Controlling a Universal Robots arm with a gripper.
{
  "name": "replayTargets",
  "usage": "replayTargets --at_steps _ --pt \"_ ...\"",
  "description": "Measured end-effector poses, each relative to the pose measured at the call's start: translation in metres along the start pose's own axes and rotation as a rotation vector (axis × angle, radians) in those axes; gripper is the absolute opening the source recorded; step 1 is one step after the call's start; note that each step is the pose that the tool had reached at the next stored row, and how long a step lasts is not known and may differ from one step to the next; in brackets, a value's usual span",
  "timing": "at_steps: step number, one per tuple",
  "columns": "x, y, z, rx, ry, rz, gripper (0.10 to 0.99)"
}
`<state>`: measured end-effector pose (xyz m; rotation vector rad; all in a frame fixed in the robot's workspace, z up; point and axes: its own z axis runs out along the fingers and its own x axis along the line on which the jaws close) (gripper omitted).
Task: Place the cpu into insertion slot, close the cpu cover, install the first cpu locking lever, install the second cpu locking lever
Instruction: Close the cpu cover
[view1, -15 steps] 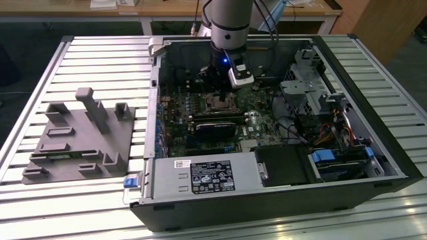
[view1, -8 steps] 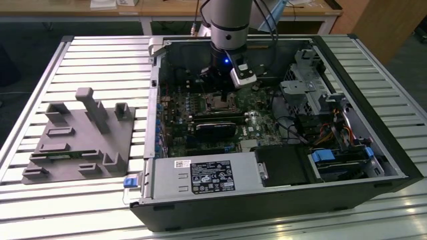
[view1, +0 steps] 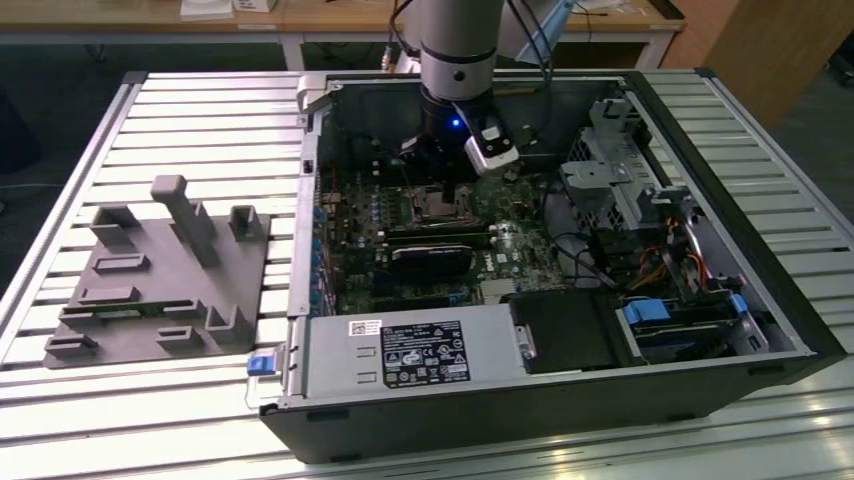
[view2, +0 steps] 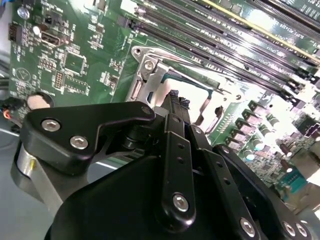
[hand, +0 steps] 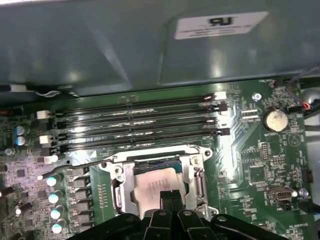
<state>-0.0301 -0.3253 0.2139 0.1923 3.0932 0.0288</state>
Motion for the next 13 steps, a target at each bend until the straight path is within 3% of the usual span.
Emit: replayTargets --at_steps 3,9,13 --pt "0.0043 -0.0005 0.0003 -0.002 0.0004 -0.011 0.106" --pt "0.0085 -0.0011 0.0024 -0.016 0.0028 -0.050 0.106" --pt "0.0167 -0.0021 0.0027 -0.018 0.0032 -0.059 0.106"
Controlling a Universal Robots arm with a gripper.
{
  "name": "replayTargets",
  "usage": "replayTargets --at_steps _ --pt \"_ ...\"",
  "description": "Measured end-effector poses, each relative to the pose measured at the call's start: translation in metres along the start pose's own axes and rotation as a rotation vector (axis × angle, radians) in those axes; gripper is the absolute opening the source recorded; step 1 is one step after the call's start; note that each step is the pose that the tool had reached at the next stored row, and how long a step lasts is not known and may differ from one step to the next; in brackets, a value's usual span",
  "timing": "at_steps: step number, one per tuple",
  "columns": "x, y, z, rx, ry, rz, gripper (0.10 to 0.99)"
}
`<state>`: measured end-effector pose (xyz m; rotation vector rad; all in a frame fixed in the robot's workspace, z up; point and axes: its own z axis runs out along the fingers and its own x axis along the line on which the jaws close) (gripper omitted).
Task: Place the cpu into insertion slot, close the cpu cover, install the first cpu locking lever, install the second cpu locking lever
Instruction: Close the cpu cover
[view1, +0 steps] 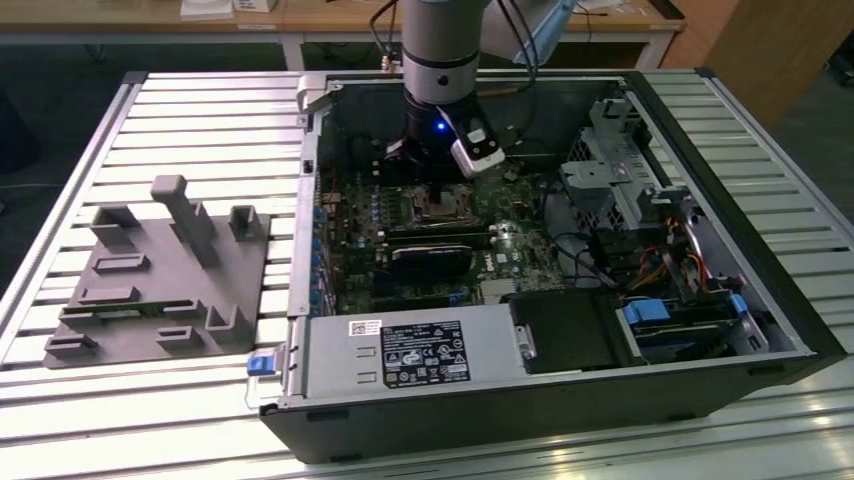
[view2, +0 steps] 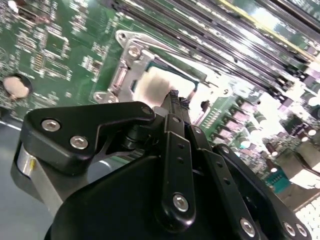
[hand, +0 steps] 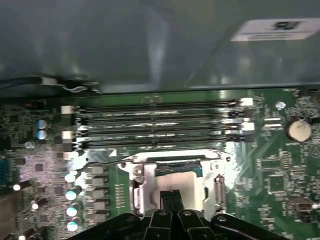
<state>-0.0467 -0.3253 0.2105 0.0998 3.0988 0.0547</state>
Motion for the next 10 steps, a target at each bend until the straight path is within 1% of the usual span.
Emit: replayTargets --at_steps 5,10 --pt "0.0120 -0.0008 0.0010 -0.004 0.0005 -0.007 0.106" --pt "0.0182 -0.0015 0.0047 -0.021 0.0018 -0.023 0.106"
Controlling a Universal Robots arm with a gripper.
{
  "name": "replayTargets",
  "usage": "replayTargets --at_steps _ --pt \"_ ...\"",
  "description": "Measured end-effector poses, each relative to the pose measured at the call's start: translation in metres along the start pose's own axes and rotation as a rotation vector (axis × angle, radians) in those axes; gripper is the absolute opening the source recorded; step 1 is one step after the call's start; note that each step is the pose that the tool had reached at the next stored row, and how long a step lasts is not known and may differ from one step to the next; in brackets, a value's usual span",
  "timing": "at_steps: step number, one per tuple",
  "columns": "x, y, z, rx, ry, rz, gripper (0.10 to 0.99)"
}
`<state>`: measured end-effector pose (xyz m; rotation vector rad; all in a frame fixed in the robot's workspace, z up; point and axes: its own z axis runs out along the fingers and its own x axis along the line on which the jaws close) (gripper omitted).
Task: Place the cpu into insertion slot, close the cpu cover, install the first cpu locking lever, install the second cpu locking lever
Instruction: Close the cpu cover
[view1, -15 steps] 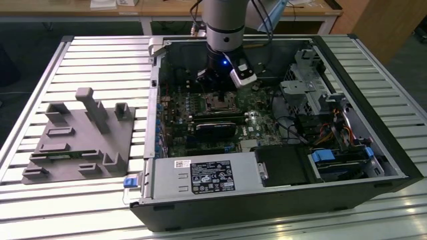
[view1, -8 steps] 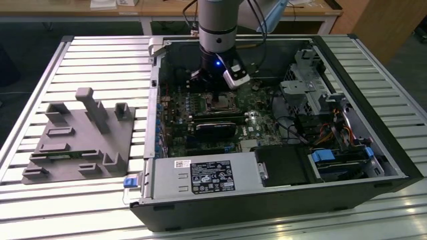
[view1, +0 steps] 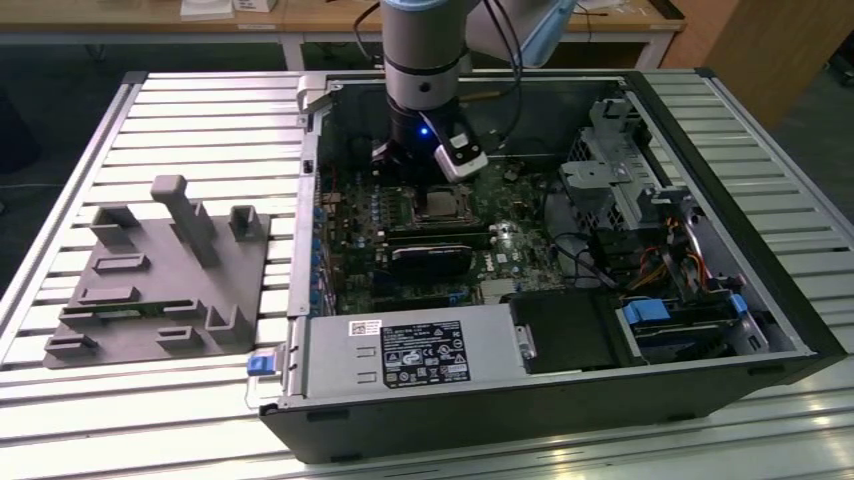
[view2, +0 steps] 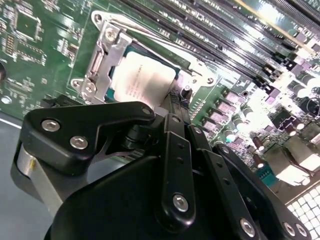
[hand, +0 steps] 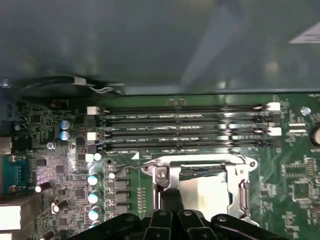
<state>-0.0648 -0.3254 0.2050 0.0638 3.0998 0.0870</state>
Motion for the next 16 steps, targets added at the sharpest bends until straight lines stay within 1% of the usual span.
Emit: replayTargets --at_steps 2,4,8,14,16 --pt "0.0013 -0.0004 0.0016 -0.006 0.0006 -0.010 0.106" --pt "0.0022 -0.0006 0.0030 -0.010 0.0014 -0.021 0.106" --pt "0.0025 -0.0008 0.0045 -0.011 0.0027 -0.038 0.106" --pt "0.0024 -0.0007 0.0045 -0.011 0.0024 -0.039 0.106" --pt "0.0022 -0.0004 0.0034 -0.014 0.0017 -0.039 0.106"
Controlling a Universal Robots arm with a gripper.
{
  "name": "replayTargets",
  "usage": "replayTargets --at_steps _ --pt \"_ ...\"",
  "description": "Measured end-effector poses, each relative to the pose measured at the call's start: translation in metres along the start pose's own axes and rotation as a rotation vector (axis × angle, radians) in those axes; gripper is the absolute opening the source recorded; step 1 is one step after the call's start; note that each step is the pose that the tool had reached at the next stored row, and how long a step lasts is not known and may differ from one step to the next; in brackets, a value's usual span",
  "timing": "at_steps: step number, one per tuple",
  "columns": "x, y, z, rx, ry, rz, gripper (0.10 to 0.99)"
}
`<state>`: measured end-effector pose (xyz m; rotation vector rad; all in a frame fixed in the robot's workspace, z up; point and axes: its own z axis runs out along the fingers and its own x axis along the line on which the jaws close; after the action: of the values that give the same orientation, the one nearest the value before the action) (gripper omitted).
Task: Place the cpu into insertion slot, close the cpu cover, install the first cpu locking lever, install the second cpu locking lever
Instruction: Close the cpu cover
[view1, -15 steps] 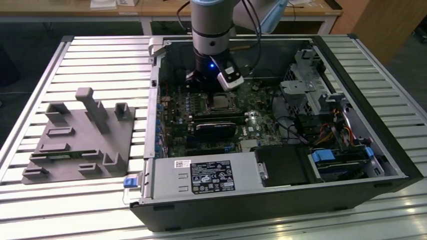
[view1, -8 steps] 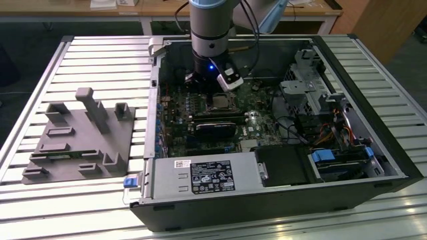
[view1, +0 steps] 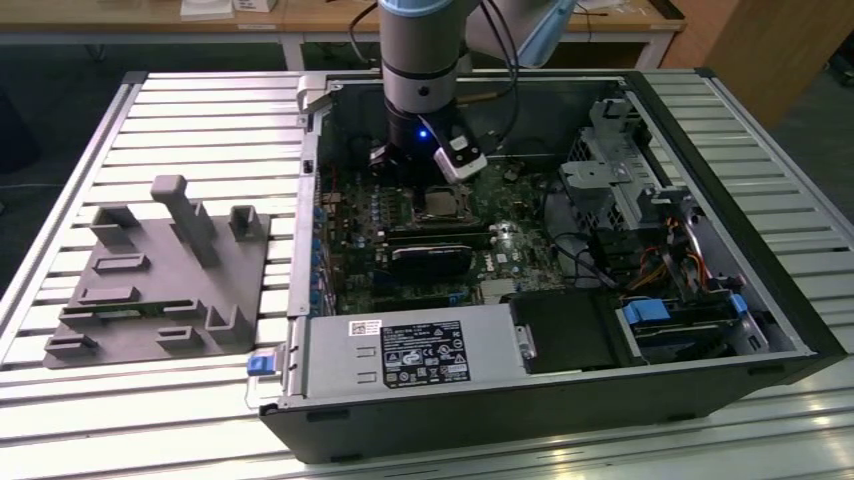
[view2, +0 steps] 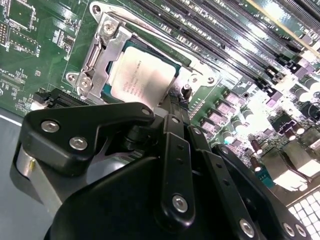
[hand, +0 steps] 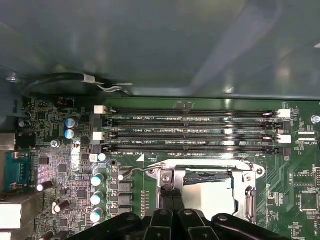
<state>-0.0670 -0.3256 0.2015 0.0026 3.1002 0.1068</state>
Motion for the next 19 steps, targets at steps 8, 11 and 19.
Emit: replayTargets --at_steps 8,11,19 --pt "-0.0014 -0.0001 -0.0015 -0.006 0.0007 0.000 0.106" --pt "-0.0066 -0.0001 -0.0006 -0.006 0.0008 0.000 0.106" --pt "-0.0158 -0.0002 0.0008 -0.006 0.0007 0.000 0.106"
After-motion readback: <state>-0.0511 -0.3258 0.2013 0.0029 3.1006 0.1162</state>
